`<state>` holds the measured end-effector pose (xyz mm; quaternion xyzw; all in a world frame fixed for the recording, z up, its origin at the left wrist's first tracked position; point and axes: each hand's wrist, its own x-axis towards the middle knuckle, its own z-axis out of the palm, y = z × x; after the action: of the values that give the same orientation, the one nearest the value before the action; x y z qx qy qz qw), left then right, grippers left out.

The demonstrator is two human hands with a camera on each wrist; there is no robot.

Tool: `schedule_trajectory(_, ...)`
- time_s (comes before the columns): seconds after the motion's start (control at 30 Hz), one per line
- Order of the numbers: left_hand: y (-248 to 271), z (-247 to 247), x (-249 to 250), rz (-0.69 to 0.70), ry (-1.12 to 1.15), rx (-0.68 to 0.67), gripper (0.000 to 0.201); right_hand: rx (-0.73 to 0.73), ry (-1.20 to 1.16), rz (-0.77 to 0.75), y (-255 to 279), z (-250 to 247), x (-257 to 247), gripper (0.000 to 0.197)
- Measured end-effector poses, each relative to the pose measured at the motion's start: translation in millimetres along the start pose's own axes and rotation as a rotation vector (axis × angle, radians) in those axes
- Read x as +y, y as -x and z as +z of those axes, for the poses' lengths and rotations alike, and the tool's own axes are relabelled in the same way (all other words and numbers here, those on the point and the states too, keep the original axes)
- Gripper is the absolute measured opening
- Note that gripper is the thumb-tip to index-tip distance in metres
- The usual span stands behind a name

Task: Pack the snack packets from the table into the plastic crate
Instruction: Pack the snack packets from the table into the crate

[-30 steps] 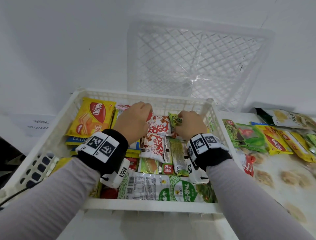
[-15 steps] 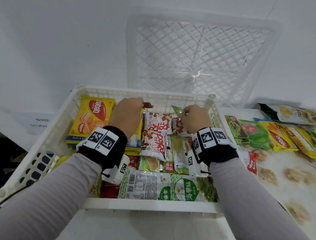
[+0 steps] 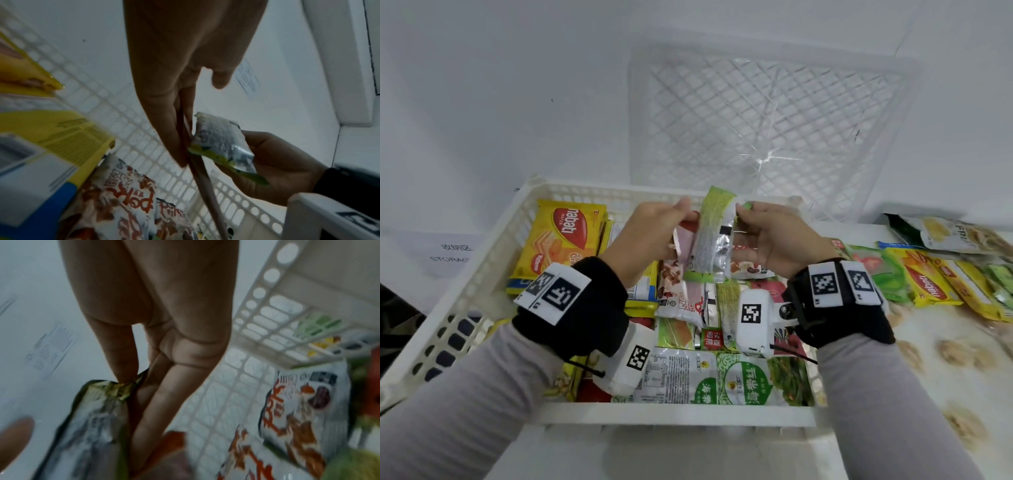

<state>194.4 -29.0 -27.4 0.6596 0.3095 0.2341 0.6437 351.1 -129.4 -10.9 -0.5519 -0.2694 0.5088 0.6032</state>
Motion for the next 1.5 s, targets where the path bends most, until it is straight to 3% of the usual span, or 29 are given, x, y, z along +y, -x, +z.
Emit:
schedule_trajectory(0.07,4,4,1,-0.068,0.006,-0.133,0.050,-0.034,-0.054,0.020,0,4,2,0.017)
schedule_trajectory(0.17,8,8,-6,-0.086,-0.062,-0.194,0.063,-0.047,-0.130,0.033,-1,7,2,0.018)
schedule_trajectory(0.3,5,11,-15,-0.095,-0.079,-0.200,0.033,-0.044,0.052,-0.012,-2,7,6,0.037)
schedule_trajectory(0.37,4,11,-17,-0.092,-0.116,-0.220,0.023,-0.026,0.189,-0.058,-4,7,10,0.035)
schedule_trajectory(0.5,3,11,-18,-0.103,-0.222,-0.229,0.033,0.185,0.286,-0.144,-8,2,11,0.020)
schedule_trajectory(0.6,3,10,-14,-0.115,-0.236,-0.239,0.024,0.256,0.249,-0.169,-8,1,10,0.021)
schedule_trajectory(0.83,8,-30,8,-0.074,-0.345,-0.155,0.054,0.066,0.151,0.069,-2,4,1,0.030)
schedule_trajectory(0.97,12,-61,14,-0.125,-0.396,-0.189,0.041,-0.178,0.217,0.253,-1,17,5,0.029)
schedule_trajectory(1.03,10,-75,13,-0.117,-0.347,-0.066,0.019,-0.268,0.257,0.364,-1,25,13,0.029)
schedule_trajectory(1.13,7,-90,11,-0.056,-0.273,0.100,0.018,-0.367,0.314,0.481,-1,36,31,0.031)
schedule_trajectory(1.37,7,-81,7,0.019,-0.315,0.083,0.009,-0.388,0.543,0.502,-8,59,53,0.028)
schedule_trajectory(1.5,8,-79,6,0.071,-0.430,0.042,0.020,-0.357,1.028,0.386,-1,70,50,0.027)
